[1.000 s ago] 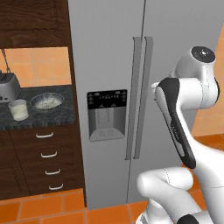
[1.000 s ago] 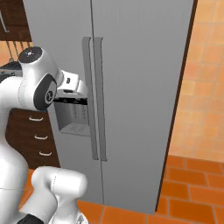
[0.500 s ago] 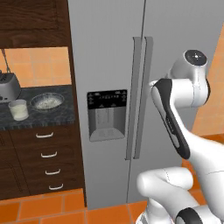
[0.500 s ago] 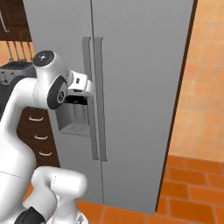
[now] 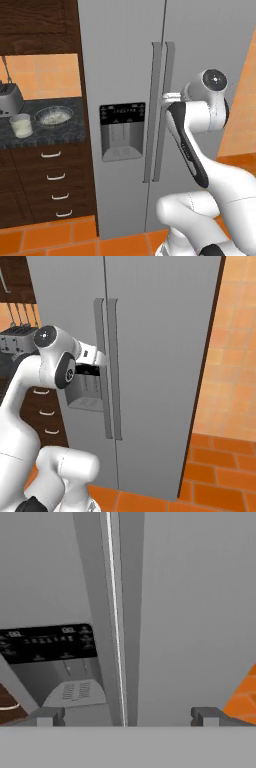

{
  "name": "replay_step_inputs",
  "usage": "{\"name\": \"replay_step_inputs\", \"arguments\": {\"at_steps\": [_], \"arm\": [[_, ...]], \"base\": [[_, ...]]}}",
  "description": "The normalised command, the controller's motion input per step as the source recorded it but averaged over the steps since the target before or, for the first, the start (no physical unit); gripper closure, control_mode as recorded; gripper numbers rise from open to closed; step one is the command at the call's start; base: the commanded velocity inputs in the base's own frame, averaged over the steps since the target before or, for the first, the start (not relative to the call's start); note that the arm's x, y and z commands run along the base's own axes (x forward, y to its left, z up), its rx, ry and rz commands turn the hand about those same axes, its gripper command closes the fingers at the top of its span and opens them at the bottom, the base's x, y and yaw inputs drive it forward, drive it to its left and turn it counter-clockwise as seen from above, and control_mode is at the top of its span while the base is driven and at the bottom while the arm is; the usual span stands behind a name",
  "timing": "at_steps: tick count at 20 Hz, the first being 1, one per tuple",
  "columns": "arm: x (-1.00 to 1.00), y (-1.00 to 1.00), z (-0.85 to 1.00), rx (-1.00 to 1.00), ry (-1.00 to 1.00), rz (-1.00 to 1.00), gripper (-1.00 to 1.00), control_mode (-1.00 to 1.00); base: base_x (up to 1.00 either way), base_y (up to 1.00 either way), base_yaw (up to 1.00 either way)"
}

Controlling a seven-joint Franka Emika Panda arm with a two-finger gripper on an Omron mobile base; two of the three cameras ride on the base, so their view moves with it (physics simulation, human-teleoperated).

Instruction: Grab a lemon wedge from the fridge and one ice cube from the ice bowl, and put them in the glass of lemonade.

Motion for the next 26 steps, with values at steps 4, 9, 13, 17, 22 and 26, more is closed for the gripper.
{"name": "replay_step_inputs", "arguments": {"at_steps": [4,9,13,17,22,26], "arm": [[0.36,-0.27,0.02,0.02,0.16,-0.06,-1.0,-1.0],[0.32,-0.13,-0.01,0.0,0.02,0.0,-1.0,-1.0],[0.73,0.0,-0.07,0.0,-0.02,0.01,-1.0,-1.0],[0.86,-0.01,-0.13,0.0,0.0,0.01,-1.0,-1.0],[0.73,0.0,-0.08,0.0,0.0,0.03,-1.0,-1.0],[0.33,-0.1,-0.02,0.0,-0.02,0.11,-1.0,-1.0]], "base": [[0.0,0.0,0.0],[0.0,0.0,0.0],[0.0,0.0,0.0],[0.0,0.0,0.0],[0.0,0.0,0.0],[0.0,0.0,0.0]]}}
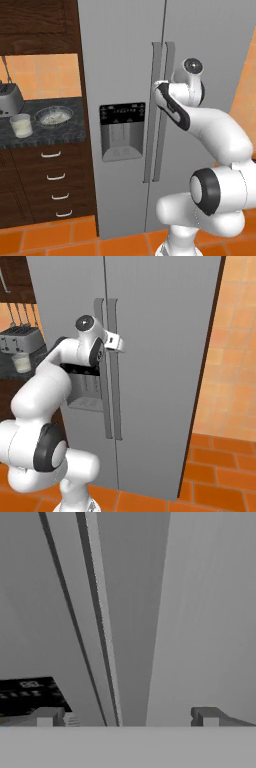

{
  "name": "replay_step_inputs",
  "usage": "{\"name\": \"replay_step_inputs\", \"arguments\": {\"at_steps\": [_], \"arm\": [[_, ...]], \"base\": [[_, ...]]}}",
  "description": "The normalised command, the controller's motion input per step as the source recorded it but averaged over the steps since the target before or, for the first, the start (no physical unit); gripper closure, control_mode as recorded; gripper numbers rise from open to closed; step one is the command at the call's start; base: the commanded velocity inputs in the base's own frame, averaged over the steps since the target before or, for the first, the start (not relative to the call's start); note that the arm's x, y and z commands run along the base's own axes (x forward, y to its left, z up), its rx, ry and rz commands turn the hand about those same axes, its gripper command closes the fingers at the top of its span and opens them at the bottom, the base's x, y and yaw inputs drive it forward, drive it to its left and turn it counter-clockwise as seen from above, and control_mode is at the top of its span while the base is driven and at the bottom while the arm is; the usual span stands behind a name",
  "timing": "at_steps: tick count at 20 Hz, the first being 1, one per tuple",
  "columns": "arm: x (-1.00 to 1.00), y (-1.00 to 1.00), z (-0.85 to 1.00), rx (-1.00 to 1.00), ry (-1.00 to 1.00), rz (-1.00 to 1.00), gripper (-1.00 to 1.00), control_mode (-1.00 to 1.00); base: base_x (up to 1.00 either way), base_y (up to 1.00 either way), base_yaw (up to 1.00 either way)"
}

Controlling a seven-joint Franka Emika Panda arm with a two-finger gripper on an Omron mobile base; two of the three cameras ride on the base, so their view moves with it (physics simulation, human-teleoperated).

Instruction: Grab a lemon wedge from the fridge and one ice cube from the ice bowl, and put them in the glass of lemonade.

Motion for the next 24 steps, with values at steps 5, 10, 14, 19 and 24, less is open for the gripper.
{"name": "replay_step_inputs", "arguments": {"at_steps": [5,10,14,19,24], "arm": [[0.24,-0.11,0.0,0.0,-0.02,0.11,-1.0,-1.0],[0.0,-0.08,0.0,0.0,-0.02,0.0,-1.0,-1.0],[0.07,-0.02,-0.01,0.0,0.0,-0.01,-1.0,-1.0],[0.38,0.0,-0.08,0.0,0.0,-0.01,-1.0,-1.0],[0.47,0.0,-0.27,0.0,0.0,0.0,-1.0,-1.0]], "base": [[0.0,0.0,0.0],[0.0,0.0,0.0],[0.0,0.0,0.0],[0.0,0.0,0.0],[0.0,0.0,0.0]]}}
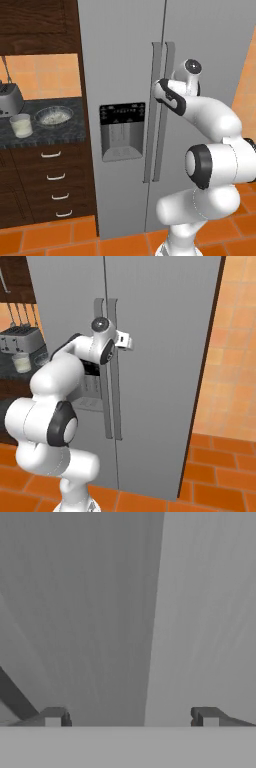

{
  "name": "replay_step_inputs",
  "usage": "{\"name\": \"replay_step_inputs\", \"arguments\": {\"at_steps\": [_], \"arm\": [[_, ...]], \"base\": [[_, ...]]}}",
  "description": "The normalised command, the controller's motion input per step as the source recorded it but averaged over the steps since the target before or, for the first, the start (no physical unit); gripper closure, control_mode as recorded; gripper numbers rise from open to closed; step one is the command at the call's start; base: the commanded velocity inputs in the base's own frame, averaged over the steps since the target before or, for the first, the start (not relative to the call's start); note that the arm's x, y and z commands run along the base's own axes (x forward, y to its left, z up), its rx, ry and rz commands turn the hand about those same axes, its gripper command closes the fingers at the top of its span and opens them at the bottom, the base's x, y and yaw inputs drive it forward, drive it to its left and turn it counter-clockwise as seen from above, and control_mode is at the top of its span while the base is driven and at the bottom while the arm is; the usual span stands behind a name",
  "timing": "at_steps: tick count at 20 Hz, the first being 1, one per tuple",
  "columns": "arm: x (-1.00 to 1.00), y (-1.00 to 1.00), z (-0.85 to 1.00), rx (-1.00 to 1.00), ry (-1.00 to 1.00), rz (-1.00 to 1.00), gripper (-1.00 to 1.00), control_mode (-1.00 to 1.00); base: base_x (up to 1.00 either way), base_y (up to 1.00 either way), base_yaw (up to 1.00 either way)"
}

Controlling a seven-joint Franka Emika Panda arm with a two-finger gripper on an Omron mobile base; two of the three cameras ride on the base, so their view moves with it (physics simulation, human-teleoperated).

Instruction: Grab a lemon wedge from the fridge and one ice cube from the ice bowl, and put them in the glass of lemonade.

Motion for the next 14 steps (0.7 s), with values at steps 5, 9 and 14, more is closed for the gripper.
{"name": "replay_step_inputs", "arguments": {"at_steps": [5,9,14], "arm": [[0.18,0.0,-0.05,0.0,0.0,0.0,-1.0,-1.0],[0.18,0.0,-0.09,0.0,-0.02,0.0,-1.0,-1.0],[0.09,0.0,-0.12,0.0,-0.05,0.0,-1.0,-1.0]], "base": [[0.0,0.0,0.0],[0.0,0.0,0.0],[0.0,0.0,0.0]]}}
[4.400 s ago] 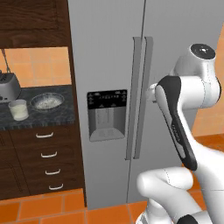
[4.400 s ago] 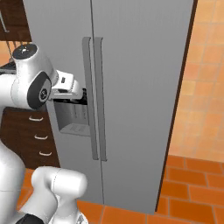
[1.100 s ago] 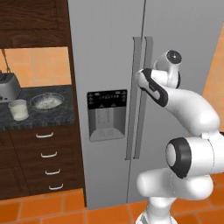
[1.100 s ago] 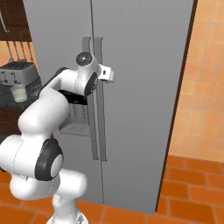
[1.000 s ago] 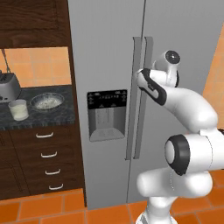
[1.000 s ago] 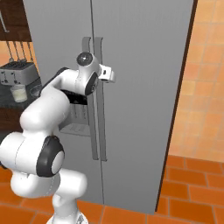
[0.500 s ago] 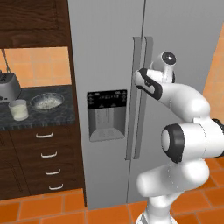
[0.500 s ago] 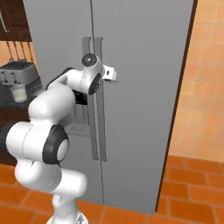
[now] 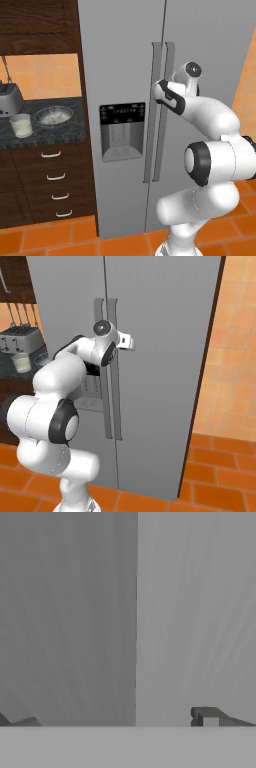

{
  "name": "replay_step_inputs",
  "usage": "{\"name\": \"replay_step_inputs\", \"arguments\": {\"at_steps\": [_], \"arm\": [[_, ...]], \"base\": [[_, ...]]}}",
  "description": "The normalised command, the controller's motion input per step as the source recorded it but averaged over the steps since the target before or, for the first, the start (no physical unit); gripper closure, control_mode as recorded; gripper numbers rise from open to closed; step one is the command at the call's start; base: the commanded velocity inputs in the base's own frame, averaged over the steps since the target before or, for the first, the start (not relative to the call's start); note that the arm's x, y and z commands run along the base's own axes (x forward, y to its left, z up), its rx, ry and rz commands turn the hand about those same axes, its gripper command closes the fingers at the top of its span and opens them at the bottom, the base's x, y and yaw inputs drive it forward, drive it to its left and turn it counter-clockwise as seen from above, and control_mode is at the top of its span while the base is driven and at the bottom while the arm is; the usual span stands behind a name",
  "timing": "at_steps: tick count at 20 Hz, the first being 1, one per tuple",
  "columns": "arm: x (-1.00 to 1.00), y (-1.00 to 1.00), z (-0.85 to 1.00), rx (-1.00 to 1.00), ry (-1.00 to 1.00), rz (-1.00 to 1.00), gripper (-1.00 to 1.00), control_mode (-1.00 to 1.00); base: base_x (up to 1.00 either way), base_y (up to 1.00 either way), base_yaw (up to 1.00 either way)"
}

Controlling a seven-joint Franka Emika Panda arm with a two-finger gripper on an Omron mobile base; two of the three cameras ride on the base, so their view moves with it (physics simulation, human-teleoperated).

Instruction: Grab a lemon wedge from the fridge and one ice cube from the ice bowl, and put them in the glass of lemonade.

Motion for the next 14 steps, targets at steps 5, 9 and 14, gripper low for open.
{"name": "replay_step_inputs", "arguments": {"at_steps": [5,9,14], "arm": [[0.09,0.02,0.0,0.0,0.0,0.0,1.0,-1.0],[0.01,0.01,0.0,0.0,0.0,0.0,1.0,-1.0],[0.01,0.0,0.0,0.0,0.0,0.0,1.0,-1.0]], "base": [[0.0,0.0,0.0],[0.0,0.0,0.0],[0.0,0.0,0.0]]}}
